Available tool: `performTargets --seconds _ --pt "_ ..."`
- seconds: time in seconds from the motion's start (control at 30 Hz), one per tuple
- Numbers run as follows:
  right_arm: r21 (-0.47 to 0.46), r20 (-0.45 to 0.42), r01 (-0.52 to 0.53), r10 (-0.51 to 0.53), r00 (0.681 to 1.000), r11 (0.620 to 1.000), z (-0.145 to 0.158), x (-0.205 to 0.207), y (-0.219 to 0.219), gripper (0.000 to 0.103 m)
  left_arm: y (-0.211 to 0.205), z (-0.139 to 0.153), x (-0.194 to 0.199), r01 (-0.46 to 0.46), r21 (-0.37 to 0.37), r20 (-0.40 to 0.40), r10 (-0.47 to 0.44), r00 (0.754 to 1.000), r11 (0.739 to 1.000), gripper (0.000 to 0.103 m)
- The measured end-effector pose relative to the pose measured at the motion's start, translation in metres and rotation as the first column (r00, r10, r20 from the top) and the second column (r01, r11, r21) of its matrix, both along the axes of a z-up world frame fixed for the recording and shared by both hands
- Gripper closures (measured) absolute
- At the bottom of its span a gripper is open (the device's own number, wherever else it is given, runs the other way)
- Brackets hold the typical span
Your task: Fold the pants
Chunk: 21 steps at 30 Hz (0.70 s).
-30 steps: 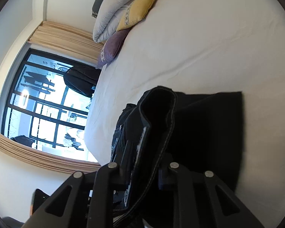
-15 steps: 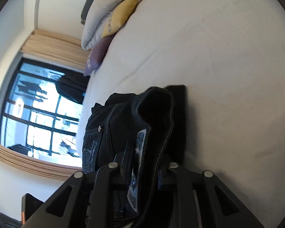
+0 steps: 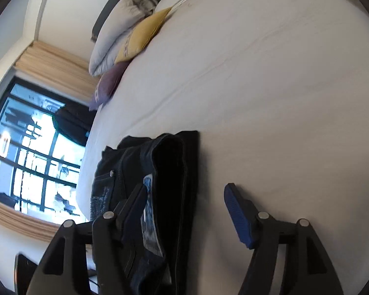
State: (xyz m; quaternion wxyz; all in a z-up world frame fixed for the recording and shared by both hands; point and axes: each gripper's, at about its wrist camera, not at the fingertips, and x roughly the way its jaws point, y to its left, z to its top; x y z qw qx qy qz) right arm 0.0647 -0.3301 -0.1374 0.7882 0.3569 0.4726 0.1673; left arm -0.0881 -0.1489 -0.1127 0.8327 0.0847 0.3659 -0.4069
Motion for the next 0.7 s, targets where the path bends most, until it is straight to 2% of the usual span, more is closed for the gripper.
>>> performTargets --seconds 0.13,0.17,0.27,0.33,0.37,0.4,0.43,0.47,0.5,0.53,0.57,0.6,0.67,0.7 --pt "0.150 0.107 -0.036 0.020 0.994 0.988 0.030 -0.026 -0.001 0.034 0.058 0.017 0.048 -0.129 -0.101 -0.033 0.126 0.991 0.987 0.048" --pt "0.211 0.152 -0.077 0.045 0.987 0.974 0.039 -0.034 0.006 0.034 0.065 0.020 0.061 -0.150 -0.115 -0.046 0.145 0.988 0.982 0.048" --pt "0.305 0.222 -0.182 0.116 0.968 0.935 0.043 -0.048 0.032 0.034 0.081 0.008 0.084 -0.198 -0.154 -0.076 0.189 0.979 0.968 0.048" --pt "0.318 0.202 -0.218 0.159 0.966 0.923 0.025 -0.054 0.051 0.034 0.087 -0.020 0.102 -0.229 -0.125 -0.151 0.210 0.966 0.965 0.048" --pt "0.314 0.170 -0.213 0.166 0.971 0.925 0.015 -0.055 0.055 0.034 0.091 -0.035 0.106 -0.235 -0.104 -0.177 0.215 0.961 0.966 0.048" --pt "0.290 0.099 -0.196 0.174 0.980 0.937 -0.006 -0.057 0.060 0.037 0.090 -0.048 0.106 -0.239 -0.087 -0.184 0.220 0.958 0.967 0.048" --pt "0.260 0.061 -0.188 0.178 0.982 0.947 -0.021 -0.059 0.060 0.059 0.092 -0.061 0.104 -0.242 -0.087 -0.180 0.224 0.958 0.966 0.048" --pt "0.229 0.072 -0.180 0.168 0.983 0.957 -0.037 -0.067 0.057 0.075 0.094 -0.067 0.099 -0.248 -0.101 -0.167 0.229 0.959 0.964 0.048" --pt "0.226 0.081 -0.163 0.148 0.986 0.960 -0.042 -0.072 0.051 0.096 0.095 -0.068 0.096 -0.249 -0.108 -0.154 0.231 0.961 0.962 0.048" --pt "0.245 0.068 -0.148 0.135 0.989 0.958 -0.047 -0.076 0.045 0.101 0.096 -0.067 0.093 -0.249 -0.103 -0.148 0.232 0.961 0.963 0.048" --pt "0.283 0.055 -0.129 0.118 0.991 0.950 -0.050 -0.082 0.036 0.101 0.096 -0.064 0.093 -0.244 -0.099 -0.154 0.228 0.961 0.965 0.048" --pt "0.269 0.058 -0.129 0.118 0.991 0.954 -0.047 -0.084 0.032 0.101 0.098 -0.058 0.095 -0.240 -0.106 -0.165 0.221 0.961 0.965 0.048" --pt "0.196 0.060 -0.146 0.137 0.989 0.970 -0.033 -0.085 0.027 0.093 0.099 -0.045 0.111 -0.233 -0.128 -0.163 0.211 0.964 0.964 0.048" --pt "0.201 0.070 -0.158 0.146 0.987 0.967 -0.022 -0.083 0.024 0.080 0.100 -0.034 0.116 -0.226 -0.137 -0.140 0.207 0.968 0.964 0.048"
